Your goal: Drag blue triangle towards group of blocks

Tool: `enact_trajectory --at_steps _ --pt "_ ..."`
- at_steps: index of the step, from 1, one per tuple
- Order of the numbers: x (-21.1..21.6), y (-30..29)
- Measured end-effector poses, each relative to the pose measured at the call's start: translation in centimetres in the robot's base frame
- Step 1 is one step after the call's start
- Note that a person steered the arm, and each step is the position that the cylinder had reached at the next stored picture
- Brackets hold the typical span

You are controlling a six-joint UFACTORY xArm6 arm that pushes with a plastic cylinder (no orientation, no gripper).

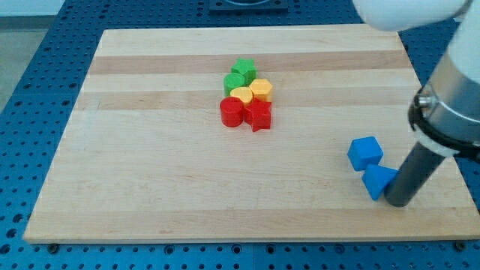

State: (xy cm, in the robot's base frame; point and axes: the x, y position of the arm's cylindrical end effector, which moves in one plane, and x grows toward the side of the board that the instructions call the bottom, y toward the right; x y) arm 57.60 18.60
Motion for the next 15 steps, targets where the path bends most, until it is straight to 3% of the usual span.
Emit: enact_trajectory --at_steps 1,3,5,6,7,10,13,14,15 --pt "-1.6 -3.1" --pt "-10.1 -8.4" --pt "-7.1 -6.9" --pt "-7.6 -6.9" --pt "-11.5 -8.1" --pt "-12.8 -9.2" --pt "-17.6 -10.6" --pt "-17.6 -10.1" --pt "-14.3 -2.6"
